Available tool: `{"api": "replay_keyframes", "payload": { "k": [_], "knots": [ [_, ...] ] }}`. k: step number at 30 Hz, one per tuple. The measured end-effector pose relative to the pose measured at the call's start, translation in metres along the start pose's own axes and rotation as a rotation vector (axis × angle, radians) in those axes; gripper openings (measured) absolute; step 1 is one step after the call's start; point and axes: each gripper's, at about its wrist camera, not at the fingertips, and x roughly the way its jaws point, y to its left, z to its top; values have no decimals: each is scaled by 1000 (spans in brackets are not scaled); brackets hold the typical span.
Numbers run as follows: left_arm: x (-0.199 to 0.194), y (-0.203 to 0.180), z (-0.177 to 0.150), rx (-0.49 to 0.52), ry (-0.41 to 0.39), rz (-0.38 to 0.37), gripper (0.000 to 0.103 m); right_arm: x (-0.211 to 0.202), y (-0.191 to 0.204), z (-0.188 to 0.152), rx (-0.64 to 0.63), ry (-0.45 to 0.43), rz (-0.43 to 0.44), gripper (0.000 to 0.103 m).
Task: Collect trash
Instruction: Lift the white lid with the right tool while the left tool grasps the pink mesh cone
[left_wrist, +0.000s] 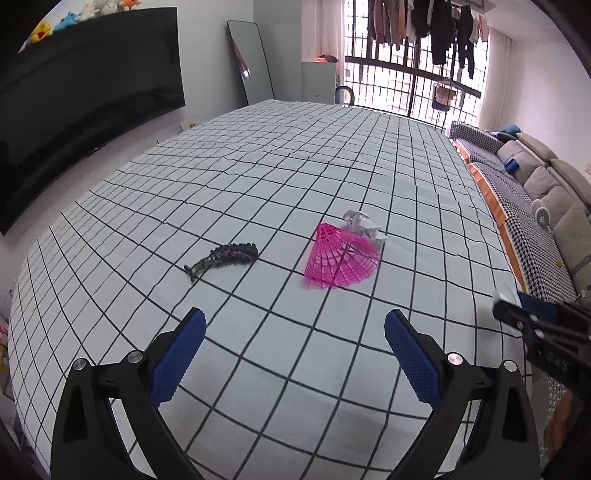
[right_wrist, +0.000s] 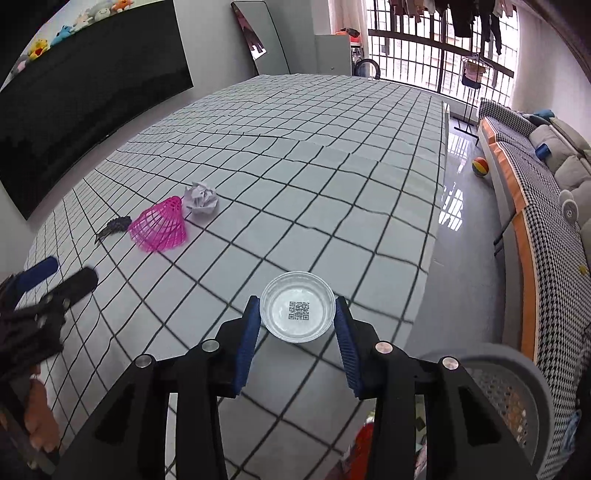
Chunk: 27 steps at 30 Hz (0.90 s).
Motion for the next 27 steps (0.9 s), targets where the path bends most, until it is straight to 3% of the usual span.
{"api": "replay_keyframes", "payload": {
  "k": [7, 16, 27],
  "knots": [
    [26, -12, 23, 31, 13, 12, 96, -16, -4, -44, 68, 35, 42, 39],
    [55, -40, 33, 76, 29, 18, 96, -45, -12, -58, 105, -4, 47, 39],
    [88, -44, 38, 55, 83, 37, 95, -53, -22, -62, 135, -8, 55, 39]
  ]
}}
